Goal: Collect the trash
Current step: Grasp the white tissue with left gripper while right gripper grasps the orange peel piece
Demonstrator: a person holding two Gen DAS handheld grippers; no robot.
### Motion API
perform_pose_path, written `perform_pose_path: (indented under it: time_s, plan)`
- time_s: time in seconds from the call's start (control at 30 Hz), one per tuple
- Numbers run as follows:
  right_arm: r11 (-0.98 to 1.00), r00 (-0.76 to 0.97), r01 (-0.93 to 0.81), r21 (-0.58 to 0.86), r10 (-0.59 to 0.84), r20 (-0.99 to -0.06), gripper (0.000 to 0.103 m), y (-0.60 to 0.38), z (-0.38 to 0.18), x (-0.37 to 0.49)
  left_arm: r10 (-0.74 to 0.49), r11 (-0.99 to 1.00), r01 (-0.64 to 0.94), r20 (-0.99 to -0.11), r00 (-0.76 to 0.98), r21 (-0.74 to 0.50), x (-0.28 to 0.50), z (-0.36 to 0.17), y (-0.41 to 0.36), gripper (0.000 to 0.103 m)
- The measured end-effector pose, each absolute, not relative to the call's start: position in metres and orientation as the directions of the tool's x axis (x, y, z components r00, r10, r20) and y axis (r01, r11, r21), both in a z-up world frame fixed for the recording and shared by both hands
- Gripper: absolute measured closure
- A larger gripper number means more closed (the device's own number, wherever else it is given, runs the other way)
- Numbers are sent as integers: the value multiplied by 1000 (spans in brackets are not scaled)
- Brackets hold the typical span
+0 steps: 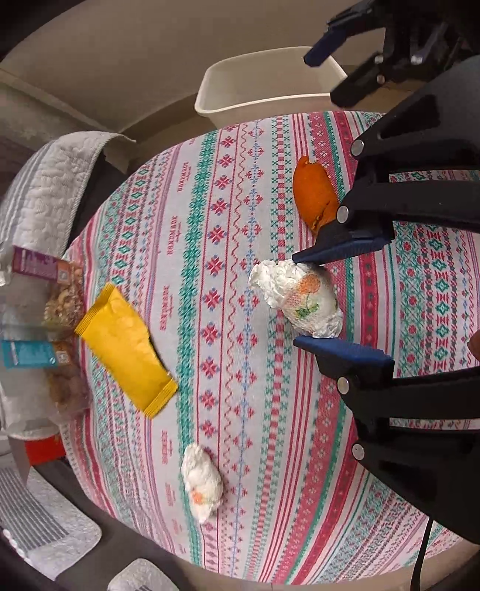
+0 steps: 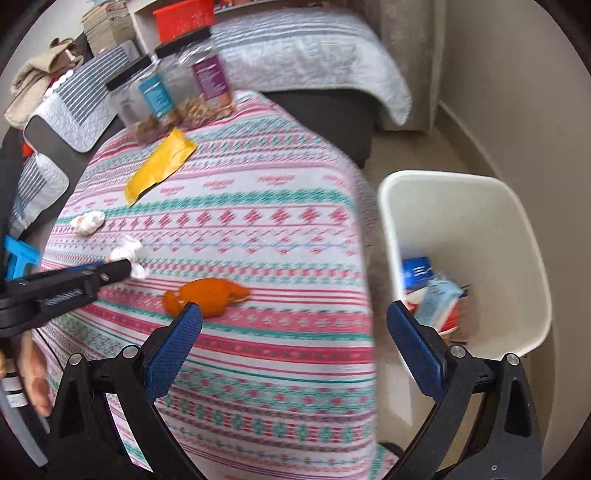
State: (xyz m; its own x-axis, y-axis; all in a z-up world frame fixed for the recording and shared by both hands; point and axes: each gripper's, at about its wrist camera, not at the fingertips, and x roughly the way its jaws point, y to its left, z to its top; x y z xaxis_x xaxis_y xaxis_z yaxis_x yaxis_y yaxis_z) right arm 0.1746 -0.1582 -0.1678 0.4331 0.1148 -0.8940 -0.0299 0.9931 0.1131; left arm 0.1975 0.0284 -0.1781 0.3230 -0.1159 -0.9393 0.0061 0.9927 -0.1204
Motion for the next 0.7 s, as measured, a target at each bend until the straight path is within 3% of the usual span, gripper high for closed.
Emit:
perform_pose_path:
  time_s: [0.27, 0.47, 0.63, 0.7]
  plan:
    - [987, 355, -62, 146, 158, -922, 7, -90, -203, 183, -73, 994, -47, -909, 411, -101, 176, -141, 79, 64]
    - [965, 360, 110, 237, 184, -915, 8, -91, -219, 191, -70, 990, -80, -900, 430, -115, 158, -133, 107, 63]
    - [958, 390, 162, 235, 157, -907, 26, -81, -224, 196, -61, 989, -98, -896, 440, -115, 153, -133, 123, 63]
    - [965, 413, 131, 226, 154, -897, 56, -74, -222, 198, -50, 989, -104, -897, 438, -106, 152, -135, 128, 63]
